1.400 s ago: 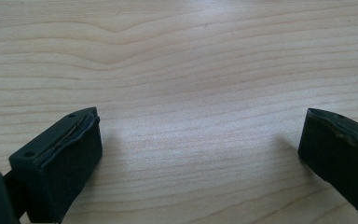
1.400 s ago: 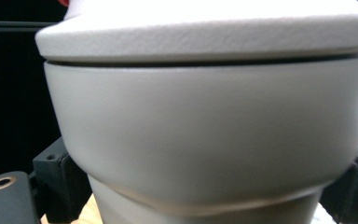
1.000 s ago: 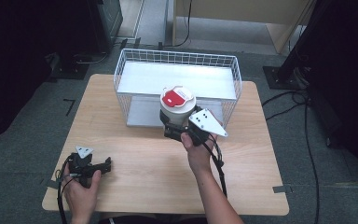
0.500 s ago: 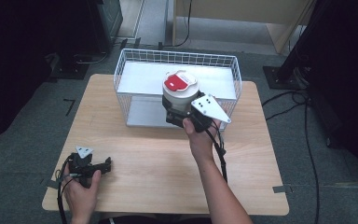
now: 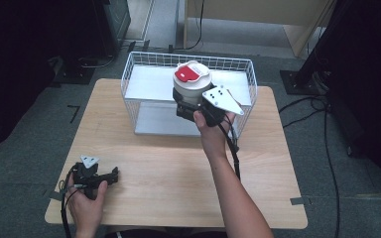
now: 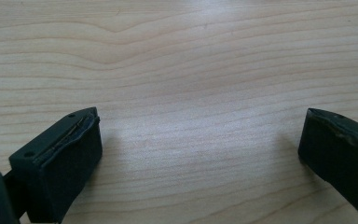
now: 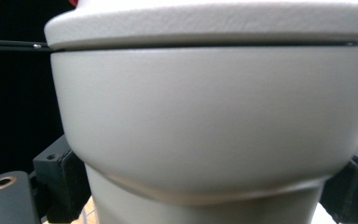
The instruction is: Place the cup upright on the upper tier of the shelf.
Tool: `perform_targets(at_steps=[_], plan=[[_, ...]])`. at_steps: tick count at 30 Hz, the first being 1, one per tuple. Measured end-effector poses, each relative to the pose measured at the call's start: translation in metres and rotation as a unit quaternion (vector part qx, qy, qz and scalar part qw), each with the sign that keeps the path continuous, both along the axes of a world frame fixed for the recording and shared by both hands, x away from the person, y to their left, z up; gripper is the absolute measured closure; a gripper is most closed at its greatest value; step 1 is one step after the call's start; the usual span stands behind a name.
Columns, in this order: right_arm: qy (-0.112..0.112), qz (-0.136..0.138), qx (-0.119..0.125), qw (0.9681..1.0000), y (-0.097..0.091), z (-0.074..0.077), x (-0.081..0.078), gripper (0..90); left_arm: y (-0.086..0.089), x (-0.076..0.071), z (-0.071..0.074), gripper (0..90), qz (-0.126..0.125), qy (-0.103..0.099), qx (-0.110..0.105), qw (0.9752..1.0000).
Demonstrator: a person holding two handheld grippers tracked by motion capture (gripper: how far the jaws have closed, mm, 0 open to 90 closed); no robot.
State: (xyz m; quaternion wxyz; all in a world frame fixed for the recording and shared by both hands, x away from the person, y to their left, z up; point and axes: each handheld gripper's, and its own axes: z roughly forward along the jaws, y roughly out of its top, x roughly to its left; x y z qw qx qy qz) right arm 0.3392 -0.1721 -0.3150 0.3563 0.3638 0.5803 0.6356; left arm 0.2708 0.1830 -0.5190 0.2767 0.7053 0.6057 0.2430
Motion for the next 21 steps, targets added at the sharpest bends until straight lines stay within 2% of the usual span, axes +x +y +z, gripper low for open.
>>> perform_targets(at_steps=[10, 21], plan=[[-0.004, -0.012, -0.001, 0.9999, -0.001, 0.011, 0.015, 8.6, 0.000, 0.000, 0.000, 0.0, -0.001, 0.002, 0.001, 1.0000], [-0.003, -0.037, -0.005, 0.9993, -0.007, 0.017, 0.041, 8.6, 0.000, 0.000, 0.000, 0.0, 0.000, 0.000, 0.000, 1.0000]])
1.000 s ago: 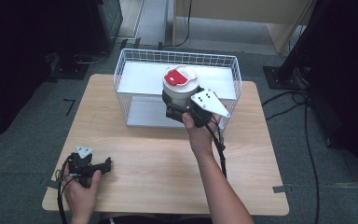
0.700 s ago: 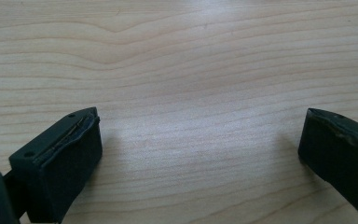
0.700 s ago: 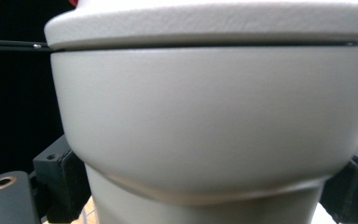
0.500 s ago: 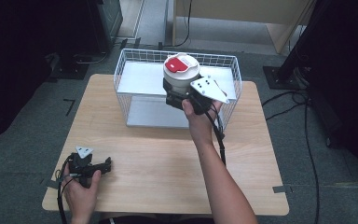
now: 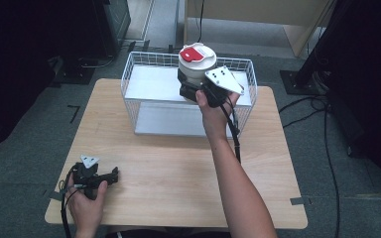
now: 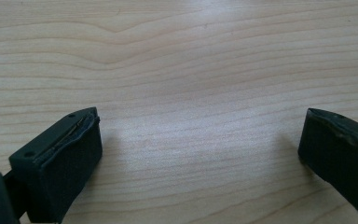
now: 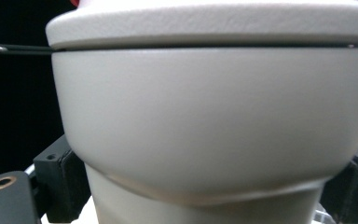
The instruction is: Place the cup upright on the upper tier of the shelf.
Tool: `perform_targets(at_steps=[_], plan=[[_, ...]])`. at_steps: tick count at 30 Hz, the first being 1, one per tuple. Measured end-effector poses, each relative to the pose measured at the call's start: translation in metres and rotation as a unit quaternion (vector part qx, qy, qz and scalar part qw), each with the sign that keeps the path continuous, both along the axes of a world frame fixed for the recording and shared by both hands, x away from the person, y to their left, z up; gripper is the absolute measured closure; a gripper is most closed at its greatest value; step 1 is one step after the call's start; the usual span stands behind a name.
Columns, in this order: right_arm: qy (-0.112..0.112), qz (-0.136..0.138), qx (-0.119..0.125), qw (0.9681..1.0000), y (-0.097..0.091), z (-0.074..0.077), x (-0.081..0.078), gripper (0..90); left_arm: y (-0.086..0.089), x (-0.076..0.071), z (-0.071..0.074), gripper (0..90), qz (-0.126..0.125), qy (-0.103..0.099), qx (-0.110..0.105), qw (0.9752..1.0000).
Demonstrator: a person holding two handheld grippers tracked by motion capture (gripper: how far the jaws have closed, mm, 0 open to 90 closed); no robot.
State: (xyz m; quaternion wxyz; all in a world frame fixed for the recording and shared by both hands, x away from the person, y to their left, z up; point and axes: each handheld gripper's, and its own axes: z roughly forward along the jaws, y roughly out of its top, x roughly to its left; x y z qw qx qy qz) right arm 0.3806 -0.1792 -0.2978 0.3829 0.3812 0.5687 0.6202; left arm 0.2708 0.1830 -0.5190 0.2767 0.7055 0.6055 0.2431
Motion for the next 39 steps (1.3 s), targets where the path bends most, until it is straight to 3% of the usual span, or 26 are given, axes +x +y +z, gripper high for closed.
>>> perform_targets(at_steps=[9, 22, 39], plan=[[0.019, -0.020, 0.008, 0.9996, -0.005, -0.002, 0.025, 8.6, 0.000, 0.000, 0.000, 0.0, -0.001, 0.001, 0.001, 1.0000], [0.040, -0.049, -0.010, 0.9979, 0.008, -0.006, 0.059, 8.6, 0.000, 0.000, 0.000, 0.0, 0.000, -0.001, 0.000, 1.0000], [0.054, -0.056, -0.016, 0.9969, 0.017, -0.016, 0.070, 8.5, 0.000, 0.000, 0.000, 0.0, 0.000, 0.000, 0.000, 1.0000]])
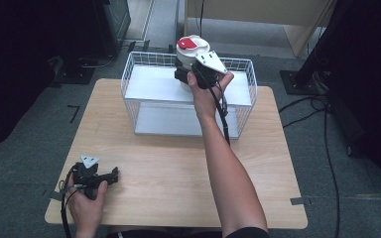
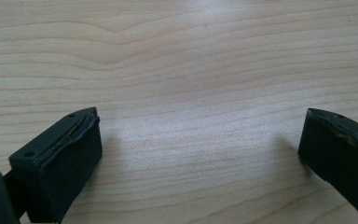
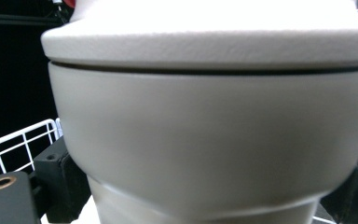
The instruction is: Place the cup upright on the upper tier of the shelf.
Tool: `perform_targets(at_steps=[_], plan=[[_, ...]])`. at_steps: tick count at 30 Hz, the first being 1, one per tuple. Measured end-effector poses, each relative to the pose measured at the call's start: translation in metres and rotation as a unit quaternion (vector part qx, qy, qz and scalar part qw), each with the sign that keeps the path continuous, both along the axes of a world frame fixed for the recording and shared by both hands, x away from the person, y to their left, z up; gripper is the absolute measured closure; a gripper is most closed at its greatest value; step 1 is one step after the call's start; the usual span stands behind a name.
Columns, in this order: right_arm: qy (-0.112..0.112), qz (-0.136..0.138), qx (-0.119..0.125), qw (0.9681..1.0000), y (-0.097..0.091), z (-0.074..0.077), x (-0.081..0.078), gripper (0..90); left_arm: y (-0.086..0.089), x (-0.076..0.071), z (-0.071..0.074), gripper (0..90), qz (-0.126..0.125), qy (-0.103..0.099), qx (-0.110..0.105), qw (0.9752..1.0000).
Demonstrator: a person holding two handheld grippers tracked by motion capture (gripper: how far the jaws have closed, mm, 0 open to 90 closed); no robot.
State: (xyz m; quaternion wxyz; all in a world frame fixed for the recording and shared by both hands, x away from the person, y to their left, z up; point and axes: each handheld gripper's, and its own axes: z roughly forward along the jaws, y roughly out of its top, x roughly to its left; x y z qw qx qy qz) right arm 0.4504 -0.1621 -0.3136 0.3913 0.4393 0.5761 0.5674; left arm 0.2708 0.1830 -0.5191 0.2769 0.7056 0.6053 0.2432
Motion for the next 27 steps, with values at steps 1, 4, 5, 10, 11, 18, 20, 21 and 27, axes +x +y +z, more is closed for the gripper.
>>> perform_targets(at_steps=[1, 4, 5, 10, 11, 18, 20, 21, 27], plan=[[-0.001, 0.000, 0.001, 1.0000, 0.000, 0.000, 0.000, 8.5, 0.000, 0.000, 0.000, 0.0, 0.000, 0.000, 0.000, 1.0000], [-0.004, 0.000, 0.002, 1.0000, -0.001, -0.002, -0.002, 8.4, 0.000, 0.000, 0.000, 0.0, 0.000, 0.000, 0.000, 1.0000], [-0.004, 0.000, 0.002, 1.0000, -0.001, -0.002, -0.002, 8.4, 0.000, 0.000, 0.000, 0.0, 0.000, 0.000, 0.000, 1.0000], [-0.004, 0.006, 0.011, 0.9999, -0.004, -0.002, -0.004, 8.2, 0.000, 0.000, 0.000, 0.0, 0.000, 0.000, 0.000, 1.0000], [-0.004, 0.009, 0.011, 0.9999, -0.004, -0.002, -0.005, 7.6, 0.000, 0.000, 0.000, 0.0, 0.000, 0.000, 0.000, 1.0000], [-0.007, 0.017, 0.030, 0.9994, -0.007, 0.002, -0.009, 0.0, 0.000, 0.000, 0.000, 0.0, 0.000, 0.000, 0.000, 1.0000], [-0.007, 0.022, 0.032, 0.9992, -0.009, 0.003, -0.010, 0.0, 0.000, 0.000, 0.000, 0.0, 0.000, 0.000, 0.000, 1.0000], [-0.008, 0.023, 0.026, 0.9994, -0.010, 0.003, -0.012, 0.0, 0.000, 0.000, 0.000, 0.0, 0.000, 0.000, 0.000, 1.0000], [-0.008, 0.030, 0.025, 0.9992, -0.013, 0.001, -0.018, 0.0, 0.000, 0.000, 0.000, 0.0, 0.000, 0.000, 0.000, 1.0000]])
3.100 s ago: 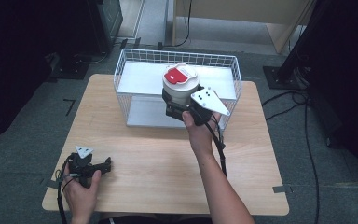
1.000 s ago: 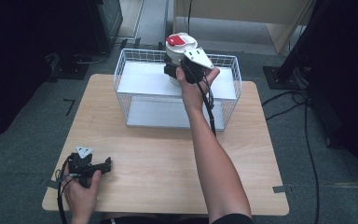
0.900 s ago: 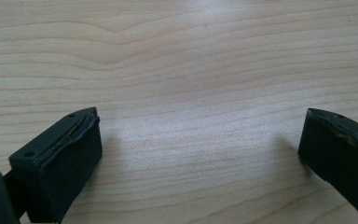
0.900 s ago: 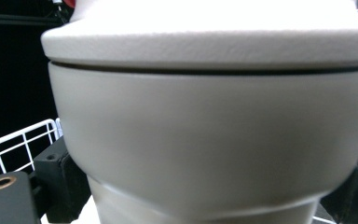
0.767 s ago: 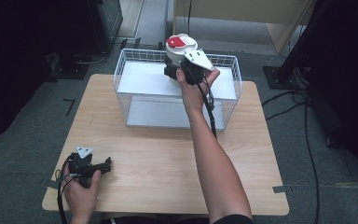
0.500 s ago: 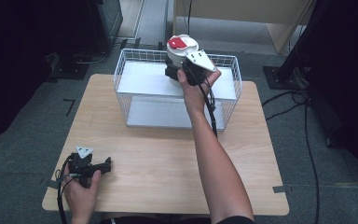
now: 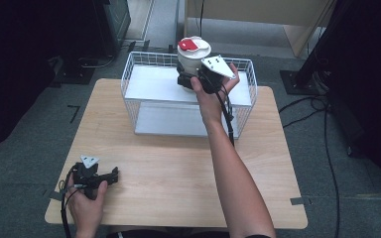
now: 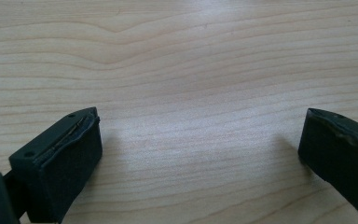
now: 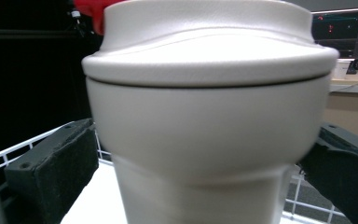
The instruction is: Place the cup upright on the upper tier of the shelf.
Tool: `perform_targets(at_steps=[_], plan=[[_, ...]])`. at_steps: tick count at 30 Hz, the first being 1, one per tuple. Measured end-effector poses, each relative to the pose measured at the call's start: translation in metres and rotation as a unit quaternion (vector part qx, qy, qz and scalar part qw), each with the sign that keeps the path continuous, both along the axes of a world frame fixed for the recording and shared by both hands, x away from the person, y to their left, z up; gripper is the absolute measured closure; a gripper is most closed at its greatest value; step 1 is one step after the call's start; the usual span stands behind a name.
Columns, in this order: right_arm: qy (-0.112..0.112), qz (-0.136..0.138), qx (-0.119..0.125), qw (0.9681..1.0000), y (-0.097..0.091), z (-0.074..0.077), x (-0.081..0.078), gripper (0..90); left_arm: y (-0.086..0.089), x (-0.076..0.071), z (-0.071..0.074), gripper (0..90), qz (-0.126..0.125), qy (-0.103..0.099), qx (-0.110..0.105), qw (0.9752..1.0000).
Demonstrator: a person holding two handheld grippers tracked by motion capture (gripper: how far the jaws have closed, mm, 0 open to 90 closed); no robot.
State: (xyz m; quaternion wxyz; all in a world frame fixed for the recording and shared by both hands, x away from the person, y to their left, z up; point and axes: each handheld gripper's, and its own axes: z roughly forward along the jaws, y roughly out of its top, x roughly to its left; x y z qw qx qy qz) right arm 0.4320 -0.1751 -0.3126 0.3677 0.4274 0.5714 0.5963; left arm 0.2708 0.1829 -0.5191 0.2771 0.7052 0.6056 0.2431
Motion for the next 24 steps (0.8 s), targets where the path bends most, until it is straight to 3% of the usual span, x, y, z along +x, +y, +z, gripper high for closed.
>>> perform_targets(at_steps=[24], plan=[[-0.009, 0.013, 0.004, 0.9999, -0.015, -0.019, -0.036, 0.0, 0.000, 0.000, 0.000, 0.0, -0.001, 0.001, 0.001, 1.0000]])
